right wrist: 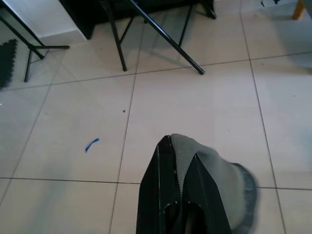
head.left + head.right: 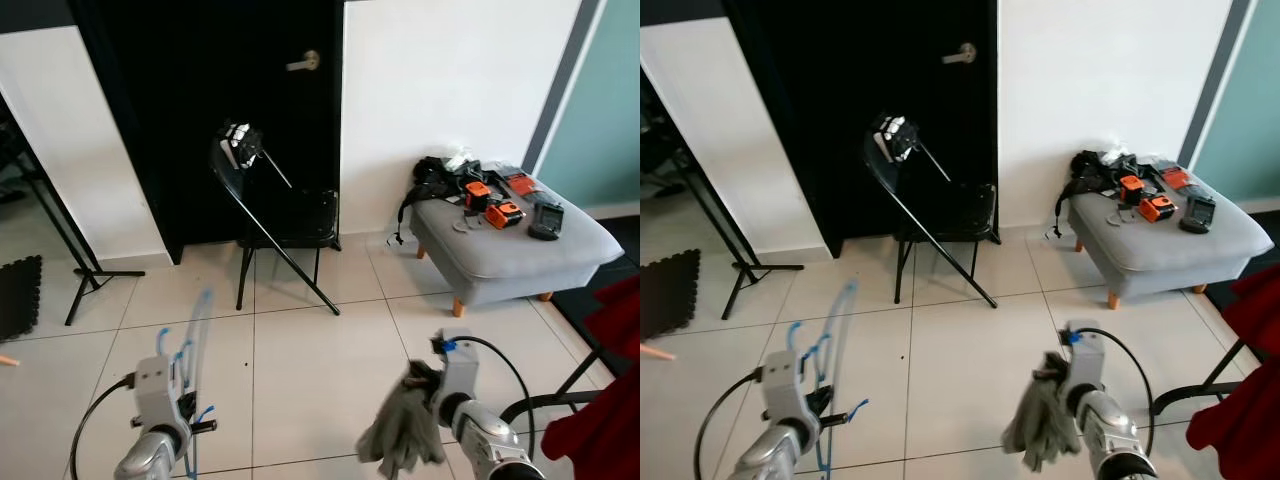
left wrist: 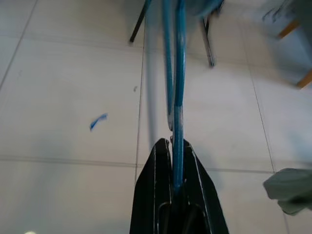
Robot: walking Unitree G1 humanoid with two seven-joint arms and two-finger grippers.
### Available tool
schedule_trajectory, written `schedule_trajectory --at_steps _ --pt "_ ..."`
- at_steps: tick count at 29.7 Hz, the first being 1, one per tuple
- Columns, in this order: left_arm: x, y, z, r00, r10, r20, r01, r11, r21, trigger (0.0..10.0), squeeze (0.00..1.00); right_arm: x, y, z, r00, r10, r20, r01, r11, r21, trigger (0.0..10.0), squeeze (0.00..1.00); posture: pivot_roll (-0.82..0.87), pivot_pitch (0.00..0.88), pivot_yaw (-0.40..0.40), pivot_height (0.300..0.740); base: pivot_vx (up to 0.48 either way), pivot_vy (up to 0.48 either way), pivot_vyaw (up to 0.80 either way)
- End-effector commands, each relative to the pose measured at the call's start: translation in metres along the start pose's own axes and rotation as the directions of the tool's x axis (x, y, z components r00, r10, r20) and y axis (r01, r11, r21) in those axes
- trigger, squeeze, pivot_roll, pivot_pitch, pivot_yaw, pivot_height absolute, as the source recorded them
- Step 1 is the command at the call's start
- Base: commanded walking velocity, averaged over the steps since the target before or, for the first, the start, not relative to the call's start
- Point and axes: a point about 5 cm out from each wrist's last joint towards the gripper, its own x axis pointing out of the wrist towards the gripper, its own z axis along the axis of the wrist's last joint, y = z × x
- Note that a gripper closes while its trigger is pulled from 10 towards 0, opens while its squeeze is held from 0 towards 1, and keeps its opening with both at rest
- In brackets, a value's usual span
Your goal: Hang hanger
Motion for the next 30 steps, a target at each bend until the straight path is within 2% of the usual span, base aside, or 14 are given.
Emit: schedule_trajectory --at_steps 1,2,3,4,7,18,30 --pt "-0.009 0.008 -0.009 1.000 0.011 -0.003 -0.011 1.000 -0.016 10.0 0.00 -0.002 -0.002 -0.002 1.000 0.001 -0.002 -0.001 1.000 0.008 10.0 0.00 -0.05 0.004 0.033 0.740 0.000 0.000 0.73" --pt "-0.020 0.014 -0.016 1.000 0.013 0.008 -0.013 1.000 -0.019 10.0 0.00 -0.004 -0.004 -0.002 1.000 0.000 0.001 0.000 1.000 0.008 10.0 0.00 -0.05 0.014 0.029 0.740 0.000 0.000 0.73" --pt "-0.020 0.014 -0.016 1.000 0.013 0.008 -0.013 1.000 -0.019 10.0 0.00 -0.004 -0.004 -0.002 1.000 0.000 0.001 0.000 1.000 0.008 10.0 0.00 -0.05 0.014 0.029 0.740 0.000 0.000 0.73" --pt "-0.028 0.019 -0.022 1.000 0.014 0.012 -0.014 1.000 -0.019 10.0 0.00 -0.005 -0.006 -0.002 1.000 0.006 0.001 -0.006 1.000 0.002 10.0 0.00 -0.04 0.018 0.023 0.740 0.000 0.000 0.73" --pt "-0.035 0.020 -0.029 1.000 0.002 0.007 -0.002 1.000 -0.024 10.0 0.00 -0.007 -0.009 -0.003 1.000 0.011 -0.001 -0.011 1.000 -0.001 10.0 0.00 -0.05 0.023 0.017 0.740 0.000 0.000 0.73" --pt "-0.037 0.017 -0.029 0.999 -0.032 0.014 0.032 0.999 -0.005 10.0 0.00 -0.011 -0.010 -0.008 1.000 0.021 -0.012 -0.021 1.000 0.002 10.0 0.00 -0.04 0.033 0.021 0.740 0.000 0.000 0.73" --pt "-0.045 0.028 -0.032 1.000 -0.006 0.022 0.008 0.998 -0.067 10.0 0.00 -0.014 -0.011 -0.019 0.998 0.032 -0.059 -0.031 0.999 0.012 10.0 0.00 -0.03 0.008 0.004 0.740 0.000 0.000 0.73"
